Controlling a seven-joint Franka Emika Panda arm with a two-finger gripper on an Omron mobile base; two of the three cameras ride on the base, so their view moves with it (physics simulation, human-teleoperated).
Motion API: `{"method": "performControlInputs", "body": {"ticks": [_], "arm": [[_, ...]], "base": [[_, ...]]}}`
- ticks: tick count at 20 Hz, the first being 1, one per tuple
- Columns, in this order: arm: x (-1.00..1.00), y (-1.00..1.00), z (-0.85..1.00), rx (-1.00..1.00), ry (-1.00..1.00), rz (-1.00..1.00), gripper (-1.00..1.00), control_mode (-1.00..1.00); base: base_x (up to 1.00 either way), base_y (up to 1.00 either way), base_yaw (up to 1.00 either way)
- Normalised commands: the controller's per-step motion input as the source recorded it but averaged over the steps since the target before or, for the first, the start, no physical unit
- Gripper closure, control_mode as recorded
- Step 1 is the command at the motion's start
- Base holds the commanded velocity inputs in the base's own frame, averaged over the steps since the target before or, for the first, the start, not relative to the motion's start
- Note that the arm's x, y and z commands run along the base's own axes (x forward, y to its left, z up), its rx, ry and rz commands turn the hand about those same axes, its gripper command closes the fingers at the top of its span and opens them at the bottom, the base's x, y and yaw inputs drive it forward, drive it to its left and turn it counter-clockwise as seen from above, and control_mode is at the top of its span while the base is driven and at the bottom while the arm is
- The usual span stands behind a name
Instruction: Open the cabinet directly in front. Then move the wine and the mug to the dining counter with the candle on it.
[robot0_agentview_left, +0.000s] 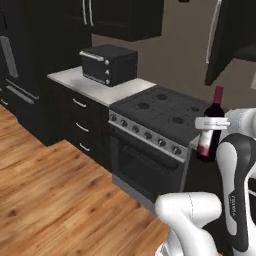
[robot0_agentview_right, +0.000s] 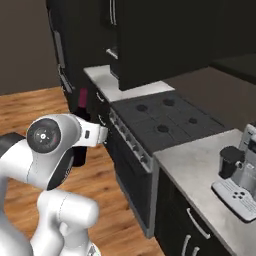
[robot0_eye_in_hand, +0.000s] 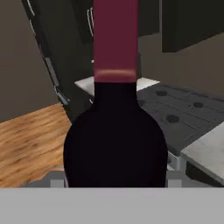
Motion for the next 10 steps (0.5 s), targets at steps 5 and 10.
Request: {"method": "performControlInputs", "body": {"ticks": [5, 10], "arm": [[0.0, 0.0, 0.0, 0.0, 0.0, 0.0, 1.0, 1.0], [0.0, 0.0, 0.0, 0.0, 0.0, 0.0, 1.0, 1.0]], "base": [[-0.01, 0.0, 1.0], [0.0, 0.0, 1.0]]}}
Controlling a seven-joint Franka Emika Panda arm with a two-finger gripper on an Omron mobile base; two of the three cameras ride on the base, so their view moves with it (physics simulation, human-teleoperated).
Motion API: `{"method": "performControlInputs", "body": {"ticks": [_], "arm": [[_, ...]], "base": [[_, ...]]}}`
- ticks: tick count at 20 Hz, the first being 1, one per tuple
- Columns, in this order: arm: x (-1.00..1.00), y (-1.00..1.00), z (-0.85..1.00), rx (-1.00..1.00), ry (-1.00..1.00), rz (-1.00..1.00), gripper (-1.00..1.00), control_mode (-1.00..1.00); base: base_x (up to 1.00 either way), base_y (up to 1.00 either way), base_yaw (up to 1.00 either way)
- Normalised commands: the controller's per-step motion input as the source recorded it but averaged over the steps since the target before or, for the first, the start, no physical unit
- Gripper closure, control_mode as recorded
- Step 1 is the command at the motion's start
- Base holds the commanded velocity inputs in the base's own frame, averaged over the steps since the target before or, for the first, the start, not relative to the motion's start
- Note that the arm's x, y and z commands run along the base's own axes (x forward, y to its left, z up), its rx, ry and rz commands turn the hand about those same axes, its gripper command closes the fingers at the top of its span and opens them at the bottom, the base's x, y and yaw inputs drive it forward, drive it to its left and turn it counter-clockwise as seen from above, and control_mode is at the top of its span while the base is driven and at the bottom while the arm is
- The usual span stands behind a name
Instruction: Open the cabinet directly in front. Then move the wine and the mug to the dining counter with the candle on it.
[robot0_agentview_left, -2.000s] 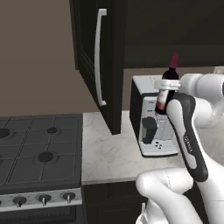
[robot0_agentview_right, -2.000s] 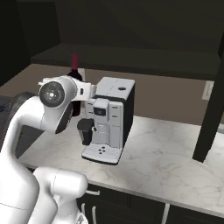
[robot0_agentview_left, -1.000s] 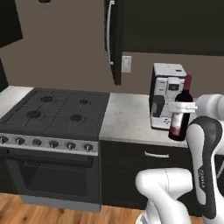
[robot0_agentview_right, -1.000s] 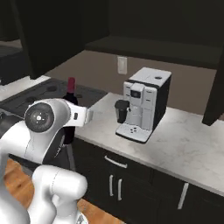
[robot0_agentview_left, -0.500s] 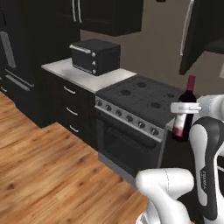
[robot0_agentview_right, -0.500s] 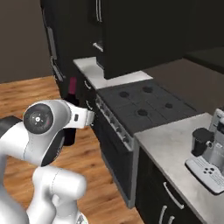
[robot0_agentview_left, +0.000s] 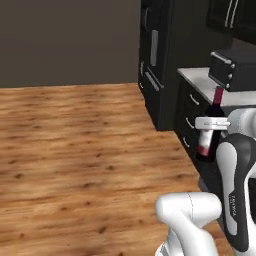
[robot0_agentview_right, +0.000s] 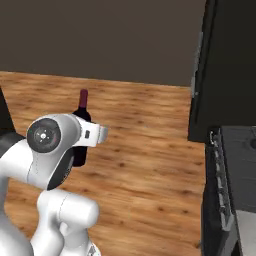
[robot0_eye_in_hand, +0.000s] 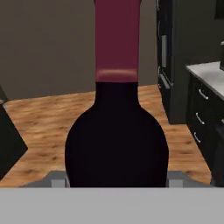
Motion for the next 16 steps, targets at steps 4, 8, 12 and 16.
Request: {"method": "performControlInputs", "body": {"ticks": [4, 8, 12, 16], "arm": [[0.0, 0.0, 0.0, 0.0, 0.0, 0.0, 1.0, 1.0], [0.0, 0.0, 0.0, 0.0, 0.0, 0.0, 1.0, 1.0], [0.0, 0.0, 0.0, 0.0, 0.0, 0.0, 1.0, 1.0], [0.0, 0.0, 0.0, 0.0, 0.0, 0.0, 1.0, 1.0]], "base": [[0.0, 0.0, 1.0], [0.1, 0.0, 0.99], [0.78, 0.0, 0.83], [1.0, -0.01, 0.67]]}}
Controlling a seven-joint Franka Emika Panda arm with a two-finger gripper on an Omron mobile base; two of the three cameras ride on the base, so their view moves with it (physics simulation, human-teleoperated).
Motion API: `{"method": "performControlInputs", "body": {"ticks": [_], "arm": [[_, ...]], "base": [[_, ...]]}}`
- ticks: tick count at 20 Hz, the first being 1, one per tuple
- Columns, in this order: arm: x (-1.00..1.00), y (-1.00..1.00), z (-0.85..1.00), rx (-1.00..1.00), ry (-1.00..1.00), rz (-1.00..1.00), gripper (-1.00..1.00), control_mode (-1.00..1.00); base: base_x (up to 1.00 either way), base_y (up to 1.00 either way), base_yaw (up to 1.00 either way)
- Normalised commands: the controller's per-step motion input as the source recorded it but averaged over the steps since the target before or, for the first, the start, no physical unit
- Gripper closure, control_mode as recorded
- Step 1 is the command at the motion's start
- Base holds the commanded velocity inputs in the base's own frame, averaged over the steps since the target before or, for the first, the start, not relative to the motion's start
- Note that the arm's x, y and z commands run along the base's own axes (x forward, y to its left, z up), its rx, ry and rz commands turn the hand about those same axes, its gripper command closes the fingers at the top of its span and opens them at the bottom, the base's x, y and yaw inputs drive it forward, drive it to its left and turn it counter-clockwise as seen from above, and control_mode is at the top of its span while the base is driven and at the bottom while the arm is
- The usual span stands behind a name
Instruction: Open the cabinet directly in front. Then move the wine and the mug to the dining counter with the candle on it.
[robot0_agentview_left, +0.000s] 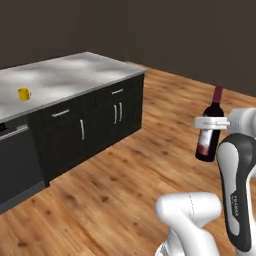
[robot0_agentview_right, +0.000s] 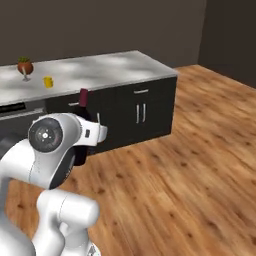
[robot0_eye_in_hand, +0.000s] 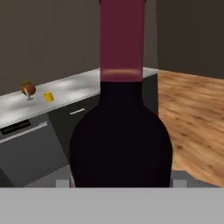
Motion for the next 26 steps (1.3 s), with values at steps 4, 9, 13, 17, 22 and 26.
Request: {"method": "performControlInputs", "body": {"ticks": [4, 9, 13, 17, 22, 26], "arm": [[0.0, 0.0, 0.0, 0.0, 0.0, 0.0, 1.0, 1.0], [0.0, 0.0, 0.0, 0.0, 0.0, 0.0, 1.0, 1.0], [0.0, 0.0, 0.0, 0.0, 0.0, 0.0, 1.0, 1.0], [0.0, 0.0, 0.0, 0.0, 0.0, 0.0, 1.0, 1.0], [0.0, 0.0, 0.0, 0.0, 0.0, 0.0, 1.0, 1.0], [0.0, 0.0, 0.0, 0.0, 0.0, 0.0, 1.0, 1.0]], "base": [[1.0, 0.0, 0.52], [1.0, 0.01, 0.46], [1.0, 0.29, 0.43], [1.0, 0.76, 0.34], [0.73, 1.0, 0.2], [0.75, 1.0, 0.09]]}}
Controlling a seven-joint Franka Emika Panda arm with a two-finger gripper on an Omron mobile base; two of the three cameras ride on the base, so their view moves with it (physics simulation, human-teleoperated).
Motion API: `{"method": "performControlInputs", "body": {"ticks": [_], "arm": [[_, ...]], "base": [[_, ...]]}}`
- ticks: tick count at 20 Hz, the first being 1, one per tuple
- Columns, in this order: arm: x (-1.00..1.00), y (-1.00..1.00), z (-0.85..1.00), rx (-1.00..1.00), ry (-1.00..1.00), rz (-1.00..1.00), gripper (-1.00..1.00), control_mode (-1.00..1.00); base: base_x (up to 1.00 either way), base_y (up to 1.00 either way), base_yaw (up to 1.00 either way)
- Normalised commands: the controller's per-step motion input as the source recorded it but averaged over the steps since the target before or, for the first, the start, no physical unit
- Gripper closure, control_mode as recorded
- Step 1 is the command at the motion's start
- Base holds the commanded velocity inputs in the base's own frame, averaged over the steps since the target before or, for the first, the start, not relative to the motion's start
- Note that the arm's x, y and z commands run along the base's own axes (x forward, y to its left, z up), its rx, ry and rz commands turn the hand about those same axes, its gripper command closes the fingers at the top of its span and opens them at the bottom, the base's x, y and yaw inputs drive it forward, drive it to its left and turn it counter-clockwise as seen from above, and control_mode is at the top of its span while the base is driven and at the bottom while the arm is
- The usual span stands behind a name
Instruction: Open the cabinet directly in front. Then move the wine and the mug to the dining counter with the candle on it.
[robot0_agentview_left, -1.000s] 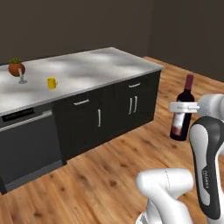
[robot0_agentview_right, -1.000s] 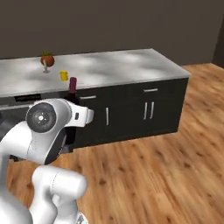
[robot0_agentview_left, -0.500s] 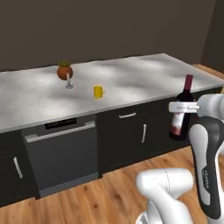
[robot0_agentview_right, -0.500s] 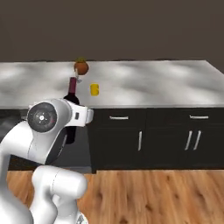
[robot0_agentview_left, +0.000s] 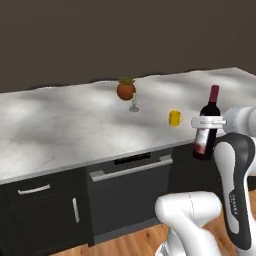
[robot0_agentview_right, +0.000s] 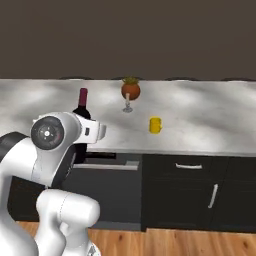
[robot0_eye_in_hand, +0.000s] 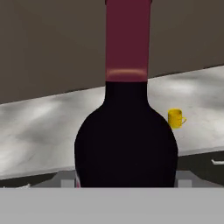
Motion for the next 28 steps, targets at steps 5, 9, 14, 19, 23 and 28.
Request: {"method": "performControlInputs", "body": {"ticks": [5, 9, 14, 19, 23, 28], "arm": [[0.0, 0.0, 0.0, 0.0, 0.0, 0.0, 1.0, 1.0], [0.0, 0.0, 0.0, 0.0, 0.0, 0.0, 1.0, 1.0], [0.0, 0.0, 0.0, 0.0, 0.0, 0.0, 1.0, 1.0], [0.0, 0.0, 0.0, 0.0, 0.0, 0.0, 1.0, 1.0], [0.0, 0.0, 0.0, 0.0, 0.0, 0.0, 1.0, -1.0], [0.45, 0.0, -0.14, -0.01, 0.0, -0.01, 1.0, -1.0]], "base": [[0.52, 0.97, 0.02], [0.52, 0.34, 0.0], [0.73, 0.01, 0.0], [0.72, -0.02, 0.03], [0.0, 0.0, 0.02], [0.0, 0.0, 0.0]]}}
